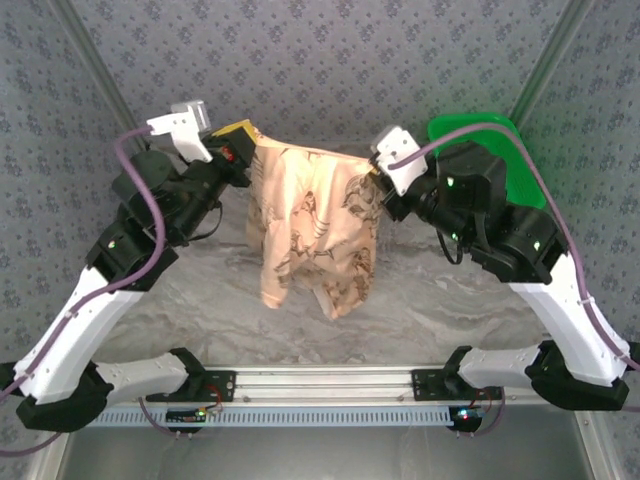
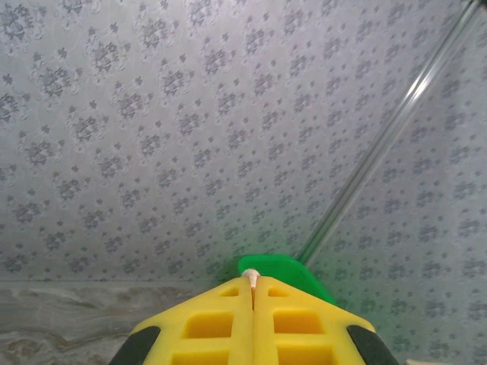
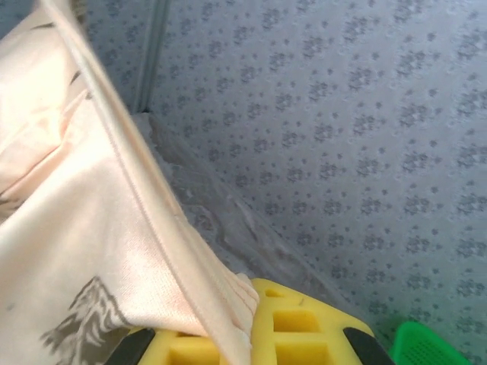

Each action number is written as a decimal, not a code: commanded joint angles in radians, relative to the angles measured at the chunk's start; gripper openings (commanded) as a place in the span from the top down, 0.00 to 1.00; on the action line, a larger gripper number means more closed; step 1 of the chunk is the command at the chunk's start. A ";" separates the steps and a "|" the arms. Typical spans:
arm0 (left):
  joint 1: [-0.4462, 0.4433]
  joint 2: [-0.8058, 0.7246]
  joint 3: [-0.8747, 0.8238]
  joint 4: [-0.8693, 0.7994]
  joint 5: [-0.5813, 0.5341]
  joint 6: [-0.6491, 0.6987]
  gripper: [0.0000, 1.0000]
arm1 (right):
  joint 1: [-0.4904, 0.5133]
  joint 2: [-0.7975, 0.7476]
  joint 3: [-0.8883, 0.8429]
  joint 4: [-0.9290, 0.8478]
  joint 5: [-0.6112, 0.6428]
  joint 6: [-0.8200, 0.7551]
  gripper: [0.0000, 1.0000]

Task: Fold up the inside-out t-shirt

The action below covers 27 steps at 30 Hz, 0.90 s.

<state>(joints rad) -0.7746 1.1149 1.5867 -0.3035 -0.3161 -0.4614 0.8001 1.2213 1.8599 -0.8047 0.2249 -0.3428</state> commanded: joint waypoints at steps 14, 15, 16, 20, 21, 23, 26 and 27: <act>0.246 0.457 0.295 0.192 -0.089 0.161 1.00 | -0.464 0.551 0.396 0.216 0.077 0.199 1.00; 0.258 0.475 0.333 0.196 -0.066 0.165 1.00 | -0.476 0.581 0.454 0.209 0.046 0.218 1.00; 0.267 0.489 0.356 0.196 -0.045 0.174 1.00 | -0.487 0.607 0.507 0.208 0.009 0.222 1.00; 0.282 0.577 0.617 0.101 0.000 0.248 1.00 | -0.504 0.691 0.698 0.208 -0.028 0.185 1.00; 0.281 0.599 0.688 0.050 0.006 0.250 1.00 | -0.499 0.700 0.730 0.209 -0.031 0.173 1.00; 0.282 0.610 0.759 -0.020 0.024 0.246 1.00 | -0.487 0.693 0.751 0.209 -0.052 0.143 1.00; 0.281 0.534 0.648 -0.021 0.027 0.211 1.00 | -0.443 0.623 0.642 0.183 -0.035 0.055 0.97; 0.282 0.492 0.553 0.000 0.029 0.195 1.00 | -0.429 0.586 0.567 0.179 -0.038 0.026 0.96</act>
<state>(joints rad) -0.5320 1.7008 2.2368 -0.2825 -0.2123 -0.2588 0.3695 1.8793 2.5153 -0.5953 0.1150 -0.2340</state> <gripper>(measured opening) 0.044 0.065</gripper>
